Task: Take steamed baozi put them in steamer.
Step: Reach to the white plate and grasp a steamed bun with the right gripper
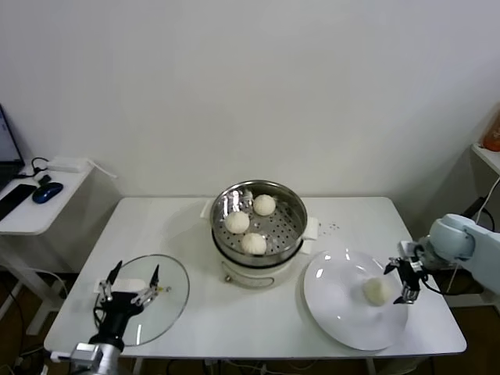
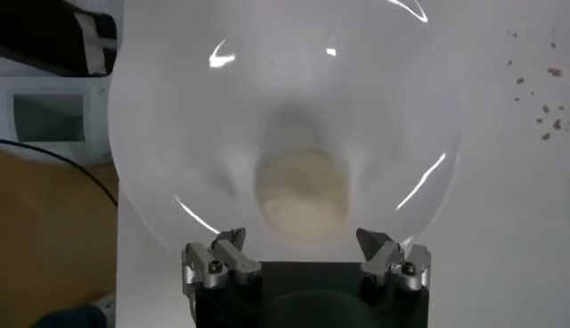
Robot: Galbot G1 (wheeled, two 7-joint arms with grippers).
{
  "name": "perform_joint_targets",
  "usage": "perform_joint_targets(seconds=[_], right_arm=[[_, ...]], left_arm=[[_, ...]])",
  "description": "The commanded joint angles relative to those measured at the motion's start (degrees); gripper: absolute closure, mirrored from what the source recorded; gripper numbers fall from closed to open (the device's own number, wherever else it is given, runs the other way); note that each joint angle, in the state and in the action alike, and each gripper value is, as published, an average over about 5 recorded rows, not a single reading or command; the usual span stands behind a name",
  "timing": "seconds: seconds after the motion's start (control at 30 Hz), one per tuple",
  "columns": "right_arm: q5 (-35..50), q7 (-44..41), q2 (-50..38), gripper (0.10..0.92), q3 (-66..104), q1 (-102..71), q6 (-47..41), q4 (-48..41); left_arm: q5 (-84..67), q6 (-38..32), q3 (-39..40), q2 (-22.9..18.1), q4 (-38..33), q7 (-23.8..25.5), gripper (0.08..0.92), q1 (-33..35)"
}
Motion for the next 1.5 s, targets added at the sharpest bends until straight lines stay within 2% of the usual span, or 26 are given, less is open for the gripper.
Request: perform_joint_targets(seconds=[0.03, 0.97, 1.2, 1.5], right_arm=[[0.7, 0.4, 4.1, 0.203, -0.9, -0.7, -1.0, -2.7], [0.4, 0.2, 7.8, 0.203, -6.0, 2.2, -0.8, -5.0], [0.4, 0.0, 7.7, 0.264, -5.9, 2.1, -0.8, -4.8], [1.4, -0.4, 6.4, 0.302, -6.4, 3.9, -0.9, -3.8]], left_arm=[[0.2, -0.2, -0.1, -0.1, 0.5, 0.1, 0.177, 0.1], [-0.4, 0.3, -0.8, 0.2, 1.3, -0.8, 0.177, -0.7], [-0.3, 0.3, -0.8, 0.2, 1.3, -0.8, 0.177, -0.7], [-0.3, 0.3, -0.8, 0.2, 1.1, -0.9, 0.177, -0.7]])
